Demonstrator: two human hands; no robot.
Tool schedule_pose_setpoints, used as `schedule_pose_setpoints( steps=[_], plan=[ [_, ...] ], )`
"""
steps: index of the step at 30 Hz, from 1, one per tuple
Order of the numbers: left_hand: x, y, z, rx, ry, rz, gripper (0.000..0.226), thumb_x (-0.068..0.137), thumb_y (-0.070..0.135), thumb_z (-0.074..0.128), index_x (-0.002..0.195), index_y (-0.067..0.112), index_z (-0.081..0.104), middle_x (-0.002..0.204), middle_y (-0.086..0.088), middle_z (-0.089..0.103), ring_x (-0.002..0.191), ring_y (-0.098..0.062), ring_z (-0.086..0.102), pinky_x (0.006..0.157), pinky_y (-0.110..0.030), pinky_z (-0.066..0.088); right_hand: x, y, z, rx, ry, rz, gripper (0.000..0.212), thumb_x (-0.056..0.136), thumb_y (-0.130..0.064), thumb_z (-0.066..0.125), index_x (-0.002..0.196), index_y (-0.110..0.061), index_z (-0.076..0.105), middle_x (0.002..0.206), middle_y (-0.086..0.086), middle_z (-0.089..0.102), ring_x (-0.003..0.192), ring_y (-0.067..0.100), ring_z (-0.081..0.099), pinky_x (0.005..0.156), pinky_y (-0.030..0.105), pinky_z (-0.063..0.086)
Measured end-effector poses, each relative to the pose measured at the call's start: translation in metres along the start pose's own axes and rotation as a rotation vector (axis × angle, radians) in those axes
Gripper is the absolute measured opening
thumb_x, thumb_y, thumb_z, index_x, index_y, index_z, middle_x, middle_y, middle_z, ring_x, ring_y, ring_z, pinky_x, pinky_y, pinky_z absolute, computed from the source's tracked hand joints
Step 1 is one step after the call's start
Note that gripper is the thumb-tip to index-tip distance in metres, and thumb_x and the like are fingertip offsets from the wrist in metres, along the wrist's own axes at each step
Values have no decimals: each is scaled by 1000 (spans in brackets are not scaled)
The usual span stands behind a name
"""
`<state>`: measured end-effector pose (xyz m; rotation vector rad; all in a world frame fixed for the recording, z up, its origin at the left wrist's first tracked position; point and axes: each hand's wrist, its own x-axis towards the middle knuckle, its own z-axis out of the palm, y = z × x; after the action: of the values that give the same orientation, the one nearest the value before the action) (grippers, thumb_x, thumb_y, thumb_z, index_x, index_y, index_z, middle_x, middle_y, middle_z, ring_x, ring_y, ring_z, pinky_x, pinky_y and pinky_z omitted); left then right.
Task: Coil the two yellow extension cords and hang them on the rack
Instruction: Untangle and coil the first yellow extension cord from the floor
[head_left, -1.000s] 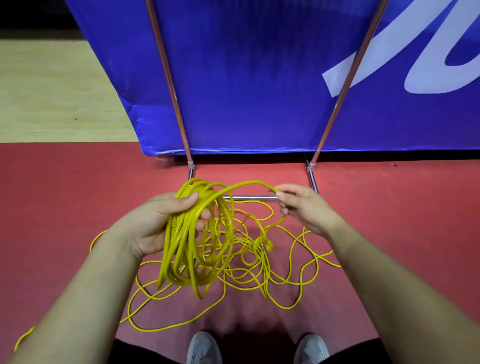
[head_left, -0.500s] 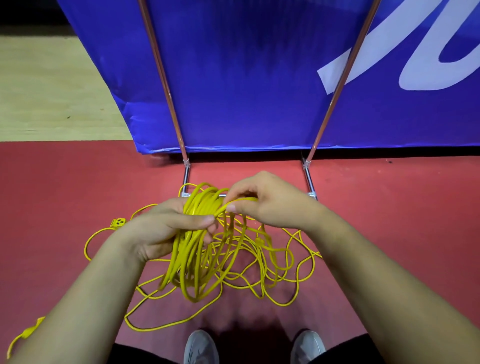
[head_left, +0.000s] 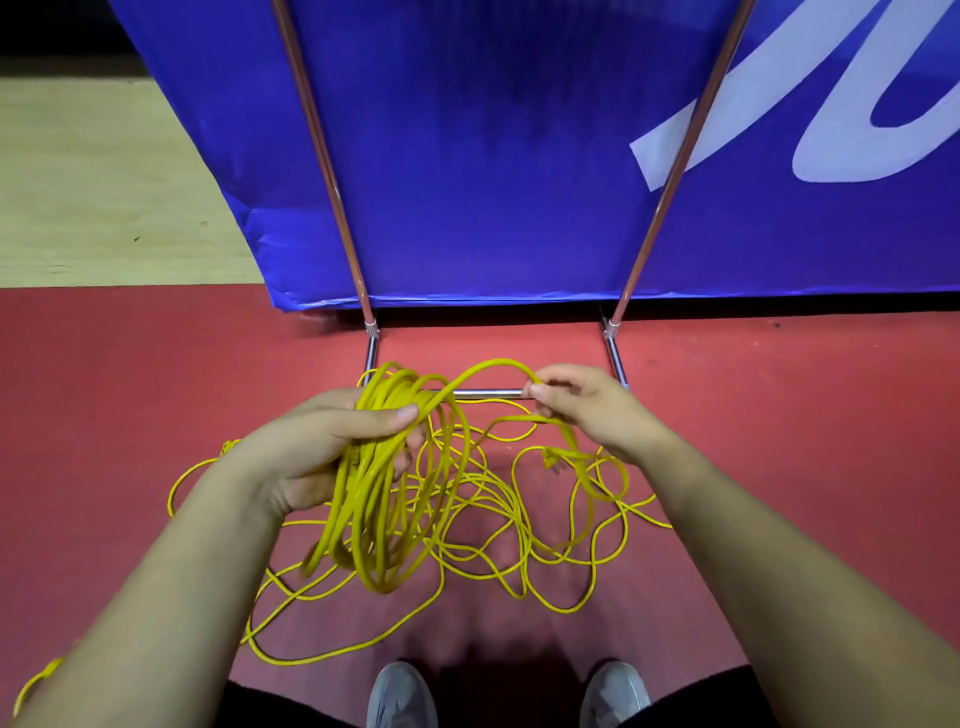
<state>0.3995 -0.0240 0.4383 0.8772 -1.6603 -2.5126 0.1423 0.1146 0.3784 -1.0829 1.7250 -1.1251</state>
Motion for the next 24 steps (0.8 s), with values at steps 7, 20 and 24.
schedule_pose_setpoints(
  steps=[7,20,24],
  plan=[
    [7,-11,-8,31,69,12,47,66,40,82,95,8,64,81,-7,64,65,-19,63,64,-33,49,0,-35,15,-180,39,-172,19,95,-13,59,107,-9,74,69,-29,66,69,-15,57,66,3,38],
    [5,6,18,-262,-20,115,63,49,27,93,92,9,51,62,0,52,48,-13,49,47,-22,44,7,-2,26,-467,33,-124,6,82,-17,72,84,-13,67,75,6,57,66,17,49,68,35,43],
    [0,14,9,-369,6,199,57,49,24,92,89,6,56,60,0,50,46,-11,47,47,-21,44,3,26,11,-535,24,-35,10,78,-6,72,79,-16,69,80,-10,54,66,-4,50,66,19,37]
  ],
)
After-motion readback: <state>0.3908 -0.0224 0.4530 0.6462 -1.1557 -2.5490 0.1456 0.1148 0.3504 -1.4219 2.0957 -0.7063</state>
